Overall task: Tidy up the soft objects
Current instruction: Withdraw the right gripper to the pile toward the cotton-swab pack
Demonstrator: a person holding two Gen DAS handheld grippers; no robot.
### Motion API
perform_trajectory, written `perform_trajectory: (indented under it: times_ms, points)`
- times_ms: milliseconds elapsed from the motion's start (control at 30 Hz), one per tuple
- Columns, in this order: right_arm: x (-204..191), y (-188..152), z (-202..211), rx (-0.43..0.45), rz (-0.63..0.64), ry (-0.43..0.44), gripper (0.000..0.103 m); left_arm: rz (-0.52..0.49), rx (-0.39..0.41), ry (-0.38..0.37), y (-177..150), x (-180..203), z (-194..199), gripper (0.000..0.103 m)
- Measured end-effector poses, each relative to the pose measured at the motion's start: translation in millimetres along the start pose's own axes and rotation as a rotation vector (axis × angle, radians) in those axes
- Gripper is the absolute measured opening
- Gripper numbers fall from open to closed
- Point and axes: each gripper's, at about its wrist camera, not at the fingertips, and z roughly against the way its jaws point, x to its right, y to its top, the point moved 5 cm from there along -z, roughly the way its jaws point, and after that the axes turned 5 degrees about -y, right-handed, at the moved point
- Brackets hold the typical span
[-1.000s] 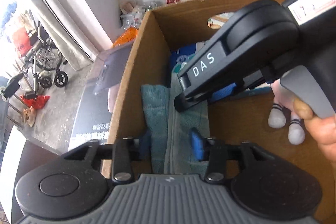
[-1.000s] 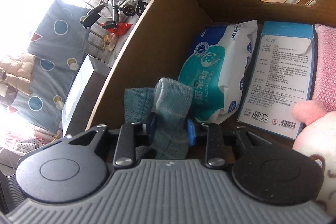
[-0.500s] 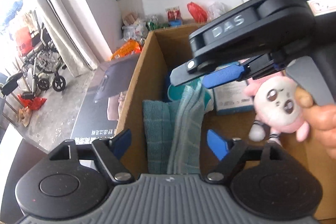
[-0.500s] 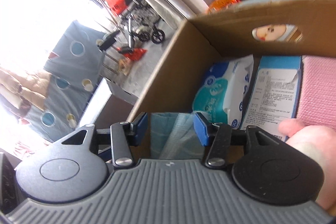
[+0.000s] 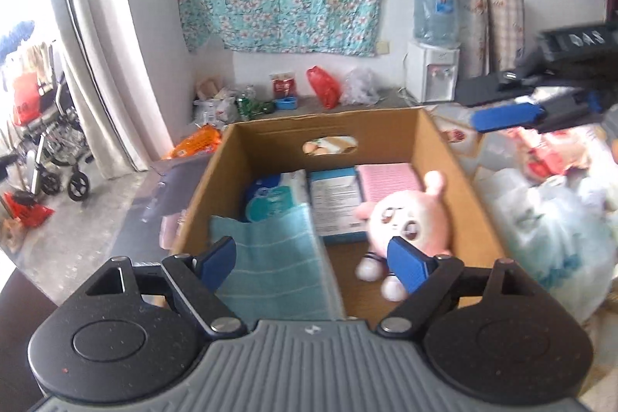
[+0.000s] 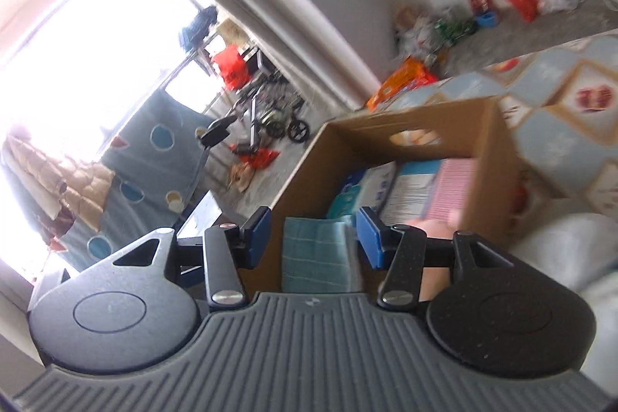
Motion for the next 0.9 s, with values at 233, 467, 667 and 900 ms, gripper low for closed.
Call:
perform_trajectory:
  times_ms: [233,467,667,900]
  points:
    - [37,-25,83,0.033,-0.011,-0.054,0.052,0.035,0.047,-0.149,-15,46,26,0.087]
    - [89,-46,195,0.143,-0.021,-0.236,0.057,-0.022,0.126,-0.364,-37,124,35,0.089]
    - [138,-85,257,0.203,-0.085,-0.359,0.061,-0.038,0.131,-0.529,-54,191,17,0.089]
    - [186,-125,260,0.190,-0.172,-0.454,0.061,-0.103,0.092,-0.625,-80,260,-6,0.089]
